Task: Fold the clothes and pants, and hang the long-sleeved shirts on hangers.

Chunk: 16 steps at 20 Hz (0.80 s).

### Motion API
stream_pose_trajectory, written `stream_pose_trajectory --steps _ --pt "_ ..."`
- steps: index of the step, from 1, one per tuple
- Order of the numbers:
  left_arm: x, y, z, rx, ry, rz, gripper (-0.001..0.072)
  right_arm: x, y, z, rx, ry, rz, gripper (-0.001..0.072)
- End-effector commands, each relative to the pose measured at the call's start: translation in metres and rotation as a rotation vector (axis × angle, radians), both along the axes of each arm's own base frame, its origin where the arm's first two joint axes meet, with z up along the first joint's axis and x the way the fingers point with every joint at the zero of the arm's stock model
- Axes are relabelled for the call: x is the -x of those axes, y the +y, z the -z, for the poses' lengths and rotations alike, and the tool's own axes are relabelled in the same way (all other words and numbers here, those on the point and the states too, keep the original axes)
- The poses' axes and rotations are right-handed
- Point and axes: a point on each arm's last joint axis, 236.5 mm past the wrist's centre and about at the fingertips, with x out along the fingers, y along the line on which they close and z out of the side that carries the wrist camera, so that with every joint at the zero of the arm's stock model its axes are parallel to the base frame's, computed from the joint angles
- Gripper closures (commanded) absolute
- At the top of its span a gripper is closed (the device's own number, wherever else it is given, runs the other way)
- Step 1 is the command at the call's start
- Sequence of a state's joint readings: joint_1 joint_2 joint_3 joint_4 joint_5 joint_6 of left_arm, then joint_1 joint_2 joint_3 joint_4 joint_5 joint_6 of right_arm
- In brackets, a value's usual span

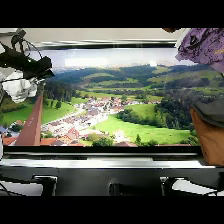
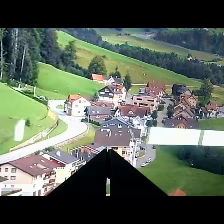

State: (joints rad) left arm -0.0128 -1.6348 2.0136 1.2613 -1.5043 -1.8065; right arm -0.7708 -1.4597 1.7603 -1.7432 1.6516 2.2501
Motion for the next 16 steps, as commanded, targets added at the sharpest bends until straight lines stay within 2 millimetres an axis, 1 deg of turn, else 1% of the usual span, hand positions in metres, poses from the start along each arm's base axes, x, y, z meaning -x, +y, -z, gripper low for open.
stream_pose_trajectory --steps 1,4,6,9,12,16 --pt "0.0 0.001 0.0 0.0 0.0 -0.001 0.0687 0.036 0.002 0.027 0.0 0.152 -0.007 0.0675" --pt "0.0 0.001 0.0 0.0 0.0 -0.001 0.0687 0.057 0.007 0.047 -0.009 0.227 -0.007 0.0674" --pt "0.0 0.0 0.0 0.0 0.0 -0.001 0.0687 0.068 0.014 0.064 -0.036 0.277 -0.011 0.0674" --pt "0.0 0.0 0.0 0.0 0.001 -0.001 0.0687 0.084 0.021 0.084 -0.061 0.339 -0.018 0.0674" --pt "0.0 0.0 0.0 0.0 0.001 -0.001 0.0687 0.096 0.025 0.101 -0.079 0.393 -0.027 0.0674" --pt "0.0 0.0 0.0 0.0 0.001 0.0 0.0687 0.112 0.037 0.122 -0.122 0.453 -0.039 0.0674"
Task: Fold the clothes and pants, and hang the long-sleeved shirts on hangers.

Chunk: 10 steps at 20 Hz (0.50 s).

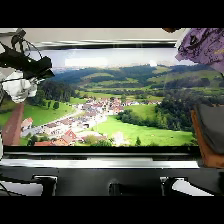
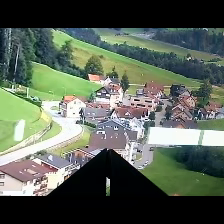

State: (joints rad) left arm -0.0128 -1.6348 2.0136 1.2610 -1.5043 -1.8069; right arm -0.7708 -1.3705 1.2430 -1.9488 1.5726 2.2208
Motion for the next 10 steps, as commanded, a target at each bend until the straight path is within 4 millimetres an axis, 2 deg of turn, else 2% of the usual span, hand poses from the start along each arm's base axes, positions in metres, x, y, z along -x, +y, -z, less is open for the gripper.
stream_pose_trajectory --steps 1,7,10 --pt "0.0 0.0 0.0 0.0 0.0 0.001 0.0687 0.017 0.008 0.017 -0.029 0.064 -0.007 0.0674" --pt "0.0 0.0 0.0 0.0 0.001 0.001 0.0687 0.034 0.009 0.03 -0.028 0.138 -0.032 0.0674" --pt "0.0 0.0 0.0 0.0 0.0 0.001 0.0687 0.033 0.004 0.031 -0.014 0.133 -0.051 0.0674"
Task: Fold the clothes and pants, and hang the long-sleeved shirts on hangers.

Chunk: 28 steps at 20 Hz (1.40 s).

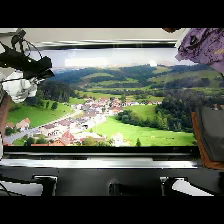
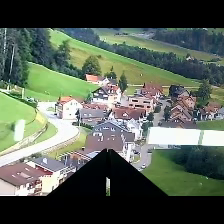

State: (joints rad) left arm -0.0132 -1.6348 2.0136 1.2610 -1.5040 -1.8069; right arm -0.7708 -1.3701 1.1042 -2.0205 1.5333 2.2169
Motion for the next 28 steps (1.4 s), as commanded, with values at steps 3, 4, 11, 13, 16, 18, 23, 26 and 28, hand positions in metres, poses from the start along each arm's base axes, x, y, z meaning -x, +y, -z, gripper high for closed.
stream_pose_trajectory --steps 3,4,11,13,16,18,23,26,28 --pt "0.0 0.0 0.0 0.0 0.001 0.001 0.0687 0.006 0.0 0.001 -0.007 0.028 -0.019 0.0671" --pt "0.0 0.0 0.0 0.0 0.001 0.001 0.0687 0.007 0.001 0.0 -0.018 0.036 -0.034 0.0624" --pt "0.0 0.001 0.0 -0.001 0.001 -0.001 0.0687 -0.041 -0.026 -0.041 0.048 -0.138 -0.128 0.0219" --pt "0.003 0.004 0.001 -0.002 0.012 -0.004 0.0686 -0.113 -0.028 -0.073 0.078 -0.412 -0.206 0.0335" --pt "0.01 0.021 -0.007 -0.007 0.017 -0.031 0.0686 -0.232 0.014 -0.133 0.088 -0.779 -0.472 0.0575" --pt "0.013 0.039 -0.022 -0.045 -0.026 -0.049 0.0687 -0.291 0.08 -0.158 0.051 -0.886 -0.719 0.0602" --pt "0.044 0.073 -0.05 -0.214 -0.117 -0.047 0.0687 -0.329 0.287 -0.158 -0.144 -0.839 -1.355 0.0672" --pt "0.077 0.074 -0.035 -0.224 -0.117 -0.059 0.0687 -0.311 0.368 -0.153 -0.234 -0.799 -1.523 0.0672" --pt "0.096 0.074 -0.023 -0.233 -0.121 -0.046 0.0687 -0.298 0.396 -0.15 -0.28 -0.777 -1.58 0.0672"
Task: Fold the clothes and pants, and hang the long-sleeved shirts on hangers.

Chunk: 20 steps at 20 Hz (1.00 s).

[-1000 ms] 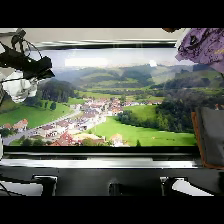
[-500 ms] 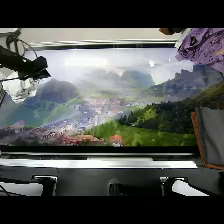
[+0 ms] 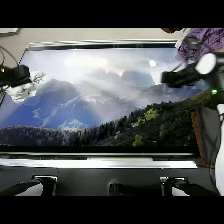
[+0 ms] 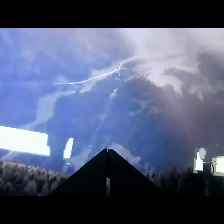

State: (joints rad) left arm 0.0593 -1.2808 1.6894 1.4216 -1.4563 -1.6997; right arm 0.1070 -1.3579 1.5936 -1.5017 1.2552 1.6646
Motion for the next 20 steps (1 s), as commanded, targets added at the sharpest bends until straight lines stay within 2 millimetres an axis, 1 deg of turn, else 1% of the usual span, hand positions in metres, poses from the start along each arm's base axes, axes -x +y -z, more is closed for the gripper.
stream_pose_trajectory --steps 1,2,4,7,10,20 --pt "0.029 0.006 0.014 -0.048 -0.028 0.021 0.0686 0.024 0.072 0.002 0.007 0.03 -0.189 0.0673" --pt "0.033 0.005 0.015 -0.05 -0.025 0.024 0.0686 0.028 0.078 0.003 0.003 0.041 -0.205 0.0673" --pt "0.035 0.005 0.015 -0.05 -0.025 0.024 0.0686 0.032 0.085 0.004 -0.015 0.051 -0.216 0.0673" --pt "0.036 0.005 0.016 -0.047 -0.017 0.022 0.0686 0.032 0.081 0.004 -0.004 0.054 -0.211 0.0672" --pt "0.035 0.005 0.017 -0.047 -0.014 0.022 0.0685 0.041 0.079 0.009 -0.002 0.101 -0.21 0.0672" --pt "0.035 0.005 0.017 -0.047 -0.014 0.022 0.0686 0.041 0.079 0.009 0.0 0.099 -0.209 0.0672"
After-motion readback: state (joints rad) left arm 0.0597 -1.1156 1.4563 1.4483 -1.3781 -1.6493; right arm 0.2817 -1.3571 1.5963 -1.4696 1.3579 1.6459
